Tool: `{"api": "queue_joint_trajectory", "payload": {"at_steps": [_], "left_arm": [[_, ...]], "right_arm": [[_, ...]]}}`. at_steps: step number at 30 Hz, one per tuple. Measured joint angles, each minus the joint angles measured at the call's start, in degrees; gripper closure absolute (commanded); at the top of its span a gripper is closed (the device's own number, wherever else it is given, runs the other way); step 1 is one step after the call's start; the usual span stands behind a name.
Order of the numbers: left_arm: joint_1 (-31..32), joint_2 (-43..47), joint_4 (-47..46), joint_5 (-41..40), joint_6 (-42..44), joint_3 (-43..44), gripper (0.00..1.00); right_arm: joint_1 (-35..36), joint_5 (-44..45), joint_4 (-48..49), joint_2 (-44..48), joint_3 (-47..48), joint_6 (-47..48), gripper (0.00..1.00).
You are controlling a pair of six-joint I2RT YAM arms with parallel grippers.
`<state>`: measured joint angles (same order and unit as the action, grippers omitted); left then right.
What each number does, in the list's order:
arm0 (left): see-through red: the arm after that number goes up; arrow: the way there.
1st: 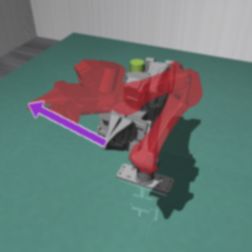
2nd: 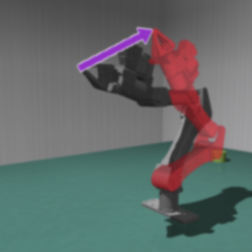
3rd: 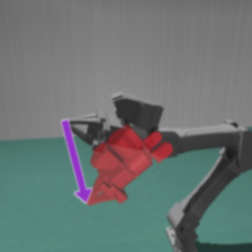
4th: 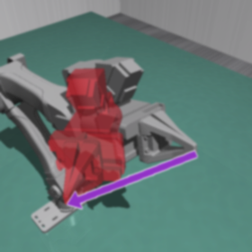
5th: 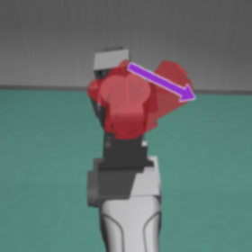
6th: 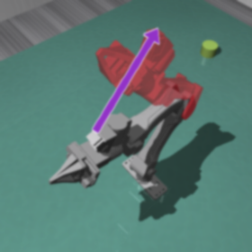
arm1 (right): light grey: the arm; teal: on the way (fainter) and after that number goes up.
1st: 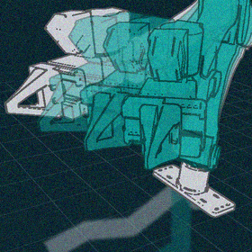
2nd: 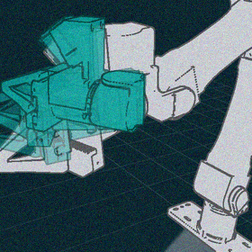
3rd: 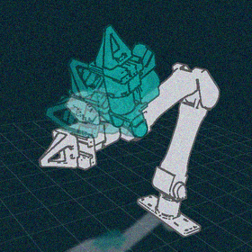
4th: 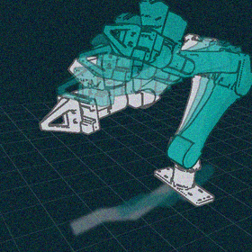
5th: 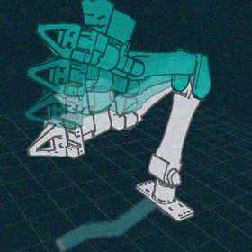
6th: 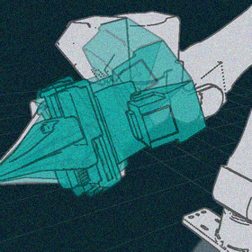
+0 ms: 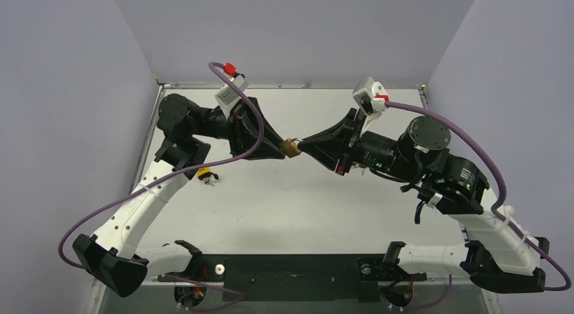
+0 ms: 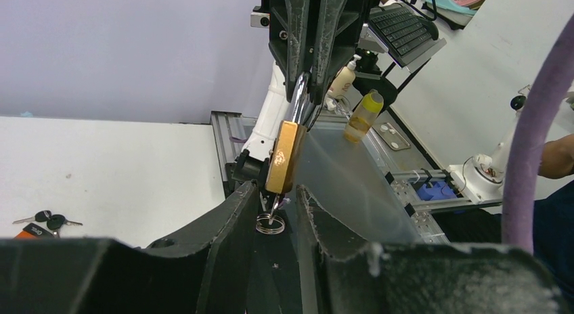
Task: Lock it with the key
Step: Lock the lock.
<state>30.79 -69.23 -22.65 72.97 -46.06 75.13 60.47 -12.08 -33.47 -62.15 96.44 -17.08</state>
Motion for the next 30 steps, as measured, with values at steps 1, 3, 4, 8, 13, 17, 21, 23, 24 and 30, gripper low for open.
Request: {"api": "queue_joint_trajectory", "payload": {"at_steps": [1, 3, 4, 8, 13, 17, 21, 23, 24, 30], "left_arm": [[0.00, 0.00, 0.13, -0.02, 0.02, 0.00, 0.75], [0.00, 0.00, 0.31, 0.00, 0.11, 0.00, 0.76], [0.00, 0.00, 0.37, -0.02, 0.13, 0.00, 0.76], [0.00, 0.00, 0.57, 0.00, 0.20, 0.00, 0.76], [0.00, 0.00, 0.66, 0.00, 0.22, 0.00, 0.79], [0.02, 0.00, 1.03, 0.00, 0.22, 0.00, 0.82], [0.02, 0.00, 1.25, 0.00, 0.26, -0.02, 0.86], [0.02, 0.00, 1.29, 0.00, 0.28, -0.02, 0.90], [0.02, 0.00, 1.38, 0.00, 0.31, -0.02, 0.93], [0.02, -0.02, 2.01, 0.00, 0.33, -0.02, 1.00]], "right_arm": [[0.00, 0.17, -0.02, 0.00, 0.00, 0.00, 1.00], [0.00, 0.50, -0.02, 0.00, 0.00, -0.02, 1.00], [0.00, 0.68, 0.00, 0.02, 0.00, 0.00, 1.00], [0.00, 0.81, -0.02, 0.02, 0.00, -0.02, 1.00], [0.00, 1.11, -0.02, 0.02, 0.00, 0.00, 1.00], [0.00, 1.27, -0.02, 0.02, 0.00, 0.00, 1.00], [0.00, 1.31, -0.02, 0.02, 0.00, 0.00, 1.00], [0.00, 1.31, -0.02, 0.02, 0.00, 0.00, 1.00], [-0.02, 1.31, -0.02, 0.02, 0.02, 0.00, 1.00], [0.00, 1.40, -0.02, 0.02, 0.02, 0.00, 1.00]]}}
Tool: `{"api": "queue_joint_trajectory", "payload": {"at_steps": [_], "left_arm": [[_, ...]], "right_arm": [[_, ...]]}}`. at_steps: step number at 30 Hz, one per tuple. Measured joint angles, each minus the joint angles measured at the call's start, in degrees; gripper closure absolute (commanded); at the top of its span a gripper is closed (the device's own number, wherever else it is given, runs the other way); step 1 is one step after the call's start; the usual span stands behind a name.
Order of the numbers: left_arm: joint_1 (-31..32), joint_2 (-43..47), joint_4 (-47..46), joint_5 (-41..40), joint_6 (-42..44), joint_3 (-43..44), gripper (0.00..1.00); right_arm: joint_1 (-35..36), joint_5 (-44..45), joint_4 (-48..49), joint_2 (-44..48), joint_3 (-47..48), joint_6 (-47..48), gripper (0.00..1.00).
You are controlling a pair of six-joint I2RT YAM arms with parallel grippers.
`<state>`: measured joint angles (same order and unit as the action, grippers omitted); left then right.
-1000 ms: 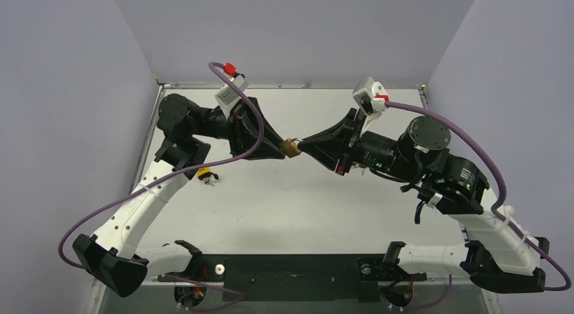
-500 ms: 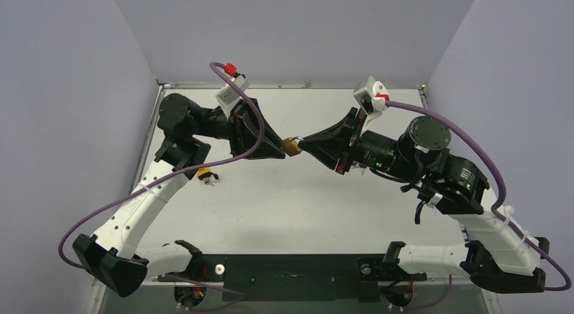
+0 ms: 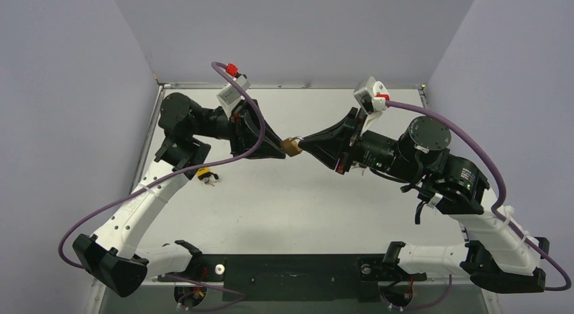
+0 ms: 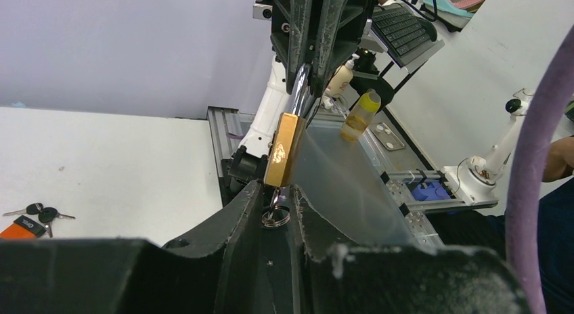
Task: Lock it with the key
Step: Lock the lock, then place the lock at the center of the board.
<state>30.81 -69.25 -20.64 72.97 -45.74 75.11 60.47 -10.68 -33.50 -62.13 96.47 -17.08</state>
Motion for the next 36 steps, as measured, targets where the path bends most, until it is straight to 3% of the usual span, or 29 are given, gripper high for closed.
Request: {"api": "queue_joint_trajectory", "payload": {"at_steps": [22, 28, 36], "left_arm": [[0.11, -2.21, 14.05, -3.80, 11.23, -0.72, 1.00], [0.31, -5.86, 22.38, -16.65, 15.02, -0.70, 1.00], [3.32, -18.36, 23.32, -40.28, 10.10, -5.40, 1.00]], "right_arm": [[-2.64, 3.08, -0.83, 4.79, -0.76, 0.17, 1.00], [-11.04, 6.05, 0.20, 5.64, -5.95, -0.81, 1.00], [-28.44, 8.52, 4.17, -0.31, -26.80, -8.41, 1.00]]}}
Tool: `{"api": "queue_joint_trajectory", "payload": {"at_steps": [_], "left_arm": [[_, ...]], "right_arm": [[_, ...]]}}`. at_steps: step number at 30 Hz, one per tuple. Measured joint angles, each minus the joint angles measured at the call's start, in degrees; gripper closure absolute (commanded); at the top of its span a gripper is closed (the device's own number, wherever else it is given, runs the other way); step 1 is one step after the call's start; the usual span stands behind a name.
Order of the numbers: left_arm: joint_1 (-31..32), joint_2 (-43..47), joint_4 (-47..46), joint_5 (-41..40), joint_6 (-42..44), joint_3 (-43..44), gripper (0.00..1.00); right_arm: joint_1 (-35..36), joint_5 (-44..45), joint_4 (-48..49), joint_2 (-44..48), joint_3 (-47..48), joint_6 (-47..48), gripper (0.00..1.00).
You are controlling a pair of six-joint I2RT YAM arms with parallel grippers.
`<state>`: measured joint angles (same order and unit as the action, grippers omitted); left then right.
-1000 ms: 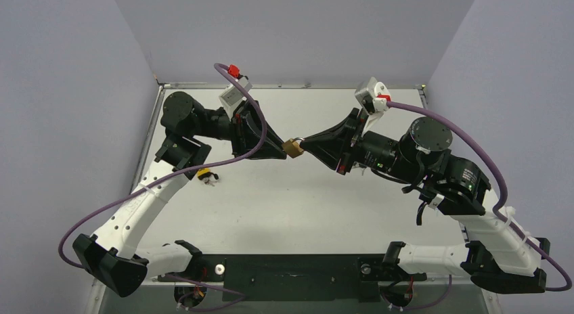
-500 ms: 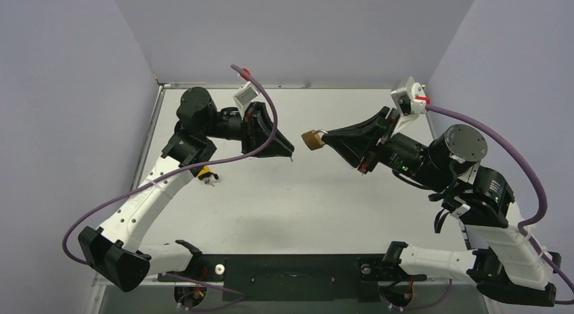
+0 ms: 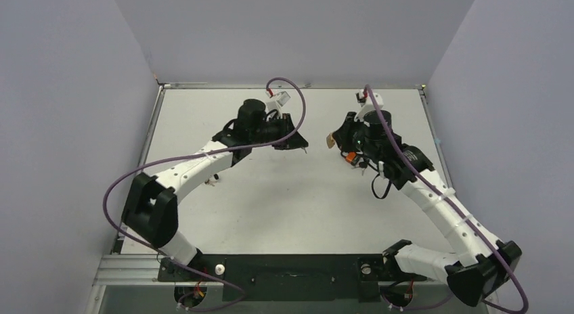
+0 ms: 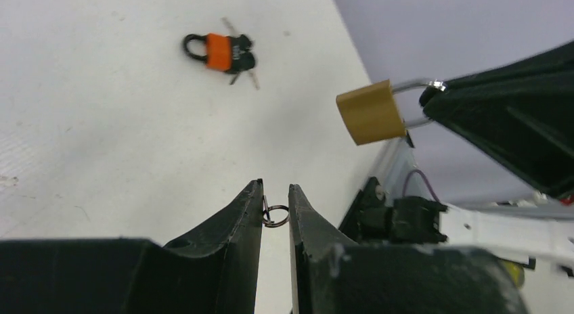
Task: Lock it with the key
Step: Place the lock at the center of the board, then place the key at the center of the board.
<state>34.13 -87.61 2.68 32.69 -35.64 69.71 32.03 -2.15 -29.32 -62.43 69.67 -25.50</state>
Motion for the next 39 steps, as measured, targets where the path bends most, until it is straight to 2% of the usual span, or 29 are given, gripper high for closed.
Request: {"api": "queue_joint_trajectory", "payload": {"at_steps": [5, 9, 13, 19, 31, 35, 39], "left_arm": [[2.91, -14.32, -2.45, -9.46, -4.04, 1.03, 1.00], [4.79, -25.29, -2.49, -13.49, -6.23, 4.48, 1.00], [5.09, -31.65, -2.99, -14.56, -8.31, 7.32, 1.00], [4.74, -34.36, -3.87, -14.95, -9.53, 8.13, 1.00], [3.17, -34.16, -3.89, -16.55, -8.70, 8.13, 0.58], [2.19, -33.46, -3.72, -16.81, -7.58, 8.13, 0.50], [1.27, -32.59, -2.75, -17.38, -6.84, 7.85, 0.48]], "right_arm": [[-3.96, 2.62, 3.41, -6.99, -11.15, -5.03, 1.00], [-4.46, 4.42, 6.27, -12.26, -12.59, -7.17, 1.00], [-4.55, 4.72, 11.10, -16.94, -12.59, -8.63, 1.00], [-3.76, 5.09, 14.51, -23.87, -12.57, -9.73, 1.00], [-1.97, 6.27, 15.87, -29.83, -10.71, -9.75, 1.00], [-1.92, 6.25, 15.98, -30.21, -10.58, -9.73, 1.00], [-1.88, 6.25, 16.00, -30.29, -10.56, -9.64, 1.00]]}}
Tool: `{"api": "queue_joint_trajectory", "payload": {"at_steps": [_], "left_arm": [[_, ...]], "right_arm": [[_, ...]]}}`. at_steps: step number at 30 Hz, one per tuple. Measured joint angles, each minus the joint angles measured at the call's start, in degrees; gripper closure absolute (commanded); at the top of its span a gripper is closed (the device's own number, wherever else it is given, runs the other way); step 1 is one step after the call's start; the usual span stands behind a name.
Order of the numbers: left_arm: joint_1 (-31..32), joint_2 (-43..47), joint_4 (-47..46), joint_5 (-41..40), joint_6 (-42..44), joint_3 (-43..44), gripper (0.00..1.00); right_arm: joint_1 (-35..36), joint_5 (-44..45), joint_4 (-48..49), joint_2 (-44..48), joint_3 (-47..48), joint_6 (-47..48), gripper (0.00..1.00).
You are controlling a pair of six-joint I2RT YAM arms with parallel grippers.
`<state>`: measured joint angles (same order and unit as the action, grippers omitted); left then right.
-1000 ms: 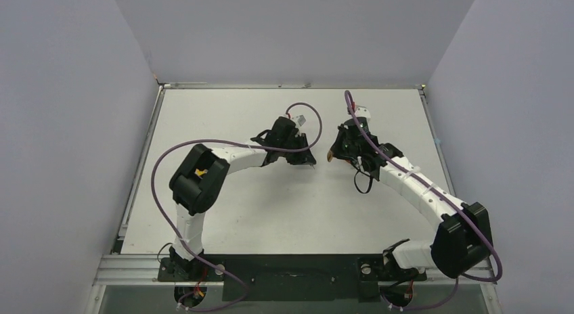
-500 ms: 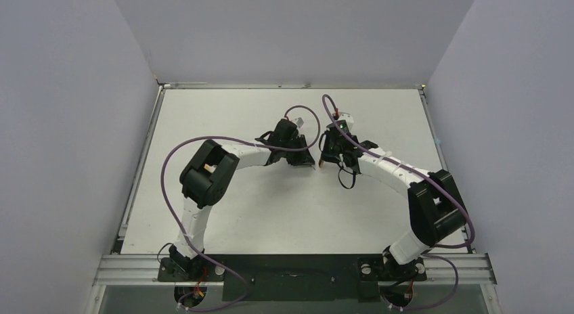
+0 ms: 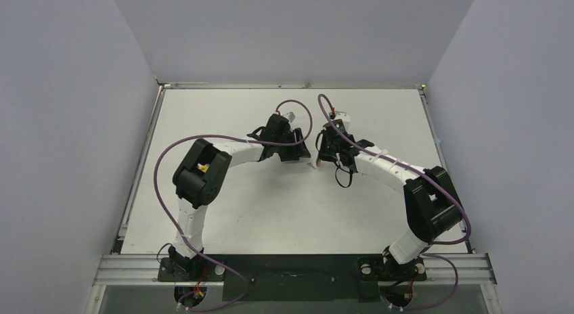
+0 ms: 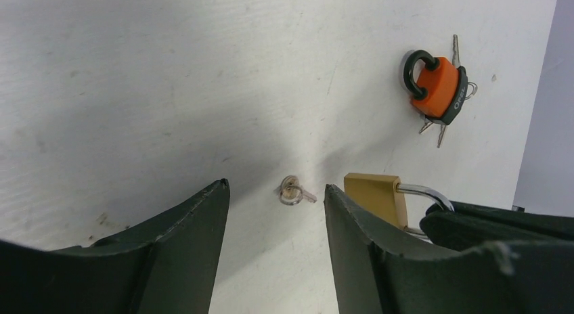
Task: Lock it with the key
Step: Place the key at the center of the board.
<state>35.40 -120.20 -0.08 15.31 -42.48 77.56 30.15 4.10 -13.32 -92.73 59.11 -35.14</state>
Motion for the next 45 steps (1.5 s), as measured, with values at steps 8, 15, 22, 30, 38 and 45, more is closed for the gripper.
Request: {"api": "queue_joint_trajectory", "payload": {"at_steps": [8, 15, 22, 30, 38, 45], "left_arm": [[-3.39, 9.79, 4.46, -2.36, 0.92, -4.74, 0.48], [-8.28, 21.07, 5.70, -4.07, 0.92, -10.91, 0.48], [-12.96, 30.64, 9.42, -5.01, 0.90, -17.33, 0.47], [-20.31, 40.33, 11.72, -8.07, -0.94, -23.02, 0.47], [-30.97, 47.71, 17.57, -15.28, -3.52, -28.39, 0.48], [-37.03, 50.05, 21.00, -20.74, -4.20, -30.10, 0.48]], "right_arm": [[1.79, 2.23, -0.92, -4.35, 2.69, 1.05, 1.00], [5.70, 7.65, -3.54, -8.37, 7.52, 2.10, 0.91], [7.41, 10.62, -4.94, -9.07, 8.79, 2.67, 0.76], [7.41, 11.06, -5.05, -8.98, 8.90, 2.91, 0.62], [7.28, 10.51, -4.87, -7.17, 8.87, 3.04, 0.58], [6.10, 8.98, -4.09, -3.63, 7.48, 3.74, 0.53]]}}
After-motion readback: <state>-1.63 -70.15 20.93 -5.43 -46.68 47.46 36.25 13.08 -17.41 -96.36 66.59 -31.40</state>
